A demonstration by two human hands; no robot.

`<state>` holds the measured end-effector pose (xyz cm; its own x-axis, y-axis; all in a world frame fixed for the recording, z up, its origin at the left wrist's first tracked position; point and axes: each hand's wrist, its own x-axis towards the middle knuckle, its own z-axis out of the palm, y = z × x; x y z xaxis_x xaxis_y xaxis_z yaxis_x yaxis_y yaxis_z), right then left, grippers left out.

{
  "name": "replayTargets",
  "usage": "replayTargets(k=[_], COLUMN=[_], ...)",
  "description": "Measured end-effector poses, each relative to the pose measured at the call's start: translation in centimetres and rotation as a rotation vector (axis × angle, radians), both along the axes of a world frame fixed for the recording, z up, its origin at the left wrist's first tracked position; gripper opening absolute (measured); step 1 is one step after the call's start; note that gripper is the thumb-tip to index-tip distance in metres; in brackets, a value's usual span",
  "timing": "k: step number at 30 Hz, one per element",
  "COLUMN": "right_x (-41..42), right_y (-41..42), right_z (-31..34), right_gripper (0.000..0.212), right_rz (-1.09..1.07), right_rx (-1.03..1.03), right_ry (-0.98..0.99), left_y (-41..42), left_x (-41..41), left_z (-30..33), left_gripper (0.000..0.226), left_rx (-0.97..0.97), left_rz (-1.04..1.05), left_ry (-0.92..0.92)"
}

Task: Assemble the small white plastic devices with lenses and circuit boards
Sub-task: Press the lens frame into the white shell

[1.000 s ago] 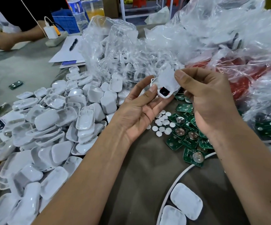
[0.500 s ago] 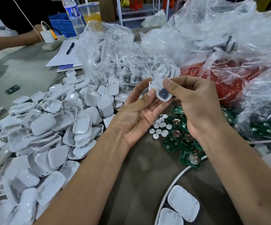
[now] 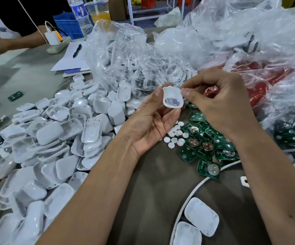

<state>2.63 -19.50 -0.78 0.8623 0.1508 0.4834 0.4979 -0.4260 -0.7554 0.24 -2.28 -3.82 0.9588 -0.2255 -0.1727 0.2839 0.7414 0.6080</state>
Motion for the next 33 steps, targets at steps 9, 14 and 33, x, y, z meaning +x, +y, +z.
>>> replayTargets(k=[9, 14, 33], right_x=[-0.28, -0.36, -0.62], right_y=[0.09, 0.37, 0.81], right_z=[0.25, 0.22, 0.04], right_gripper=[0.007, 0.009, 0.008], right_rz=[0.063, 0.042, 0.028], right_rx=[-0.210, -0.316, -0.438], right_ry=[-0.097, -0.128, -0.110], left_y=[0.21, 0.21, 0.04], left_x=[-0.01, -0.02, 0.03], left_z=[-0.40, -0.62, -0.58], left_gripper=[0.037, 0.032, 0.030], left_rx=[0.099, 0.080, 0.031], left_rz=[-0.068, -0.075, -0.070], left_ry=[-0.053, -0.085, -0.098])
